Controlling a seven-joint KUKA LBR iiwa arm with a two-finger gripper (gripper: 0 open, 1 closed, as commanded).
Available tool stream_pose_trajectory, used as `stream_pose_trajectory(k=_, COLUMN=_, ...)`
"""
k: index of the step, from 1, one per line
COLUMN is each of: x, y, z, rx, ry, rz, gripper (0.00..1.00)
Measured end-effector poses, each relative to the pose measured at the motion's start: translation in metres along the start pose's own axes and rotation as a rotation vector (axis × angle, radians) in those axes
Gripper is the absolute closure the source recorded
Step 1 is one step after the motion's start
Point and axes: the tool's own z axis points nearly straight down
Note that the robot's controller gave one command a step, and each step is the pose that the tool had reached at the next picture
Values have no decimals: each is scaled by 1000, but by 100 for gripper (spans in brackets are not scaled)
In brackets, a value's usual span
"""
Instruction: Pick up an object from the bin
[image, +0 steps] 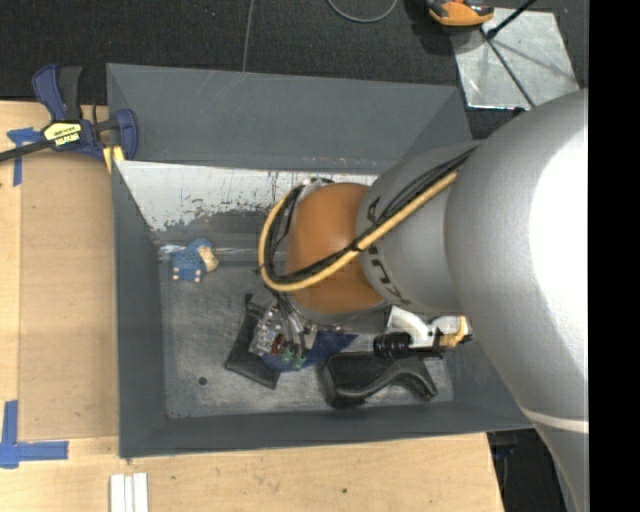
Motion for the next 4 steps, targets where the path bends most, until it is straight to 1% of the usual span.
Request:
stream_pose_trajectory(k=1, x=0, y=0, z=0, rx=0, ry=0, rz=0, gripper=100)
stream_pose_trajectory(k=2, x=2, y=-1, z=2, rx=6, ry=8, rz=-1, gripper=0)
stream_pose_trajectory(k=3, x=1, y=-1, z=2, rx=5, ry=6, rz=0, gripper=100)
stream_pose_trajectory(k=4, x=9, y=11, z=-77, rx=1, ry=3, rz=6, gripper=100)
